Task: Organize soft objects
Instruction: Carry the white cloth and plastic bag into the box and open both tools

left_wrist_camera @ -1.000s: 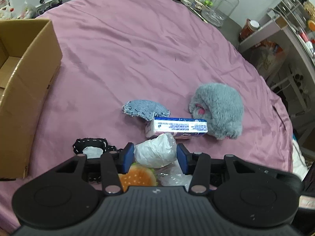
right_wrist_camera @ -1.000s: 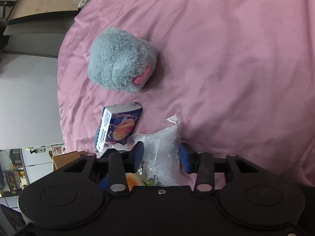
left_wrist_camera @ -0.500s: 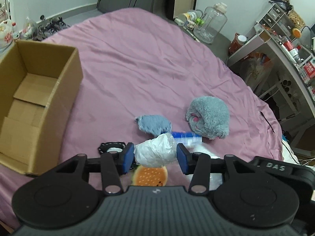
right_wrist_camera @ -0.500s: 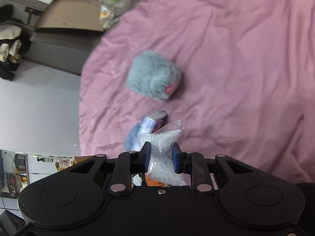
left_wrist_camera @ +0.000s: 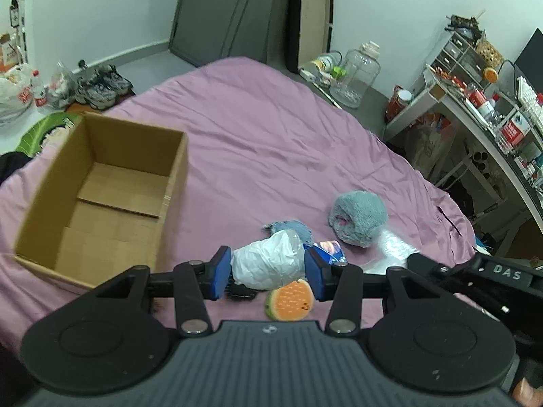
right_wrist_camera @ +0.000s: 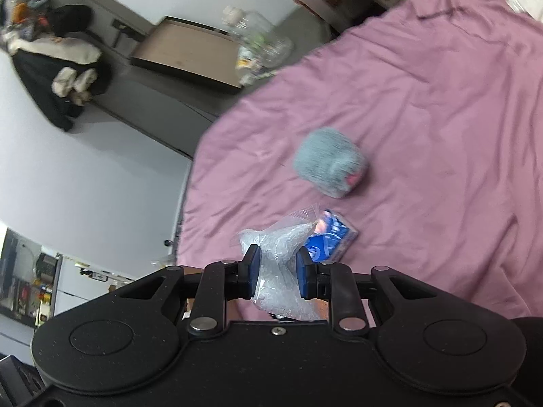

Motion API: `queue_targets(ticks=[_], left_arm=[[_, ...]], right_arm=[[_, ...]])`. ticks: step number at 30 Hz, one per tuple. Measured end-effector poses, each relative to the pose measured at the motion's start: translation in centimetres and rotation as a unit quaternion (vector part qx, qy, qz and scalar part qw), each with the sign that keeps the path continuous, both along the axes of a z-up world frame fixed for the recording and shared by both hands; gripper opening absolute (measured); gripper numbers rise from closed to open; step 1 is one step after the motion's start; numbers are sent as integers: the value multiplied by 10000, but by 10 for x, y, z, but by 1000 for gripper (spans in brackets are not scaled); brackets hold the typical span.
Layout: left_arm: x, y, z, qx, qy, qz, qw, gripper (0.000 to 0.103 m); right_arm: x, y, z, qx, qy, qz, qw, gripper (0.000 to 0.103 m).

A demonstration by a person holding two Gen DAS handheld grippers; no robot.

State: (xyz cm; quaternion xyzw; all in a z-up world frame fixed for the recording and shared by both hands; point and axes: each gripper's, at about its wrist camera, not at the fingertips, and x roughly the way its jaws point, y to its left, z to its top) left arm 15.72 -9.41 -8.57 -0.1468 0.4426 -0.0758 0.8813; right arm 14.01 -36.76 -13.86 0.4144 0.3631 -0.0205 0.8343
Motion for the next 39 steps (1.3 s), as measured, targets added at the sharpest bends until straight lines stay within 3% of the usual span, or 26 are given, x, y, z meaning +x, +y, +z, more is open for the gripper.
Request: queue_targets(ticks=[7, 14, 26, 39], left_arm=[[-11, 37, 18, 86, -201, 263, 9994, 46], [-9, 74, 25, 131, -346, 525, 9979, 46], [20, 124, 9, 229, -260, 782, 9963, 46], [53, 160, -20, 65, -23, 931, 9956, 46]], right_arm=[[-9, 13, 20, -79, -616, 213, 9978, 22], [-8, 20, 24, -109, -916, 349, 9951, 22], [13, 58, 17, -187, -888, 669, 9936, 22], [46, 111, 23, -329, -956, 1276, 9867, 22]])
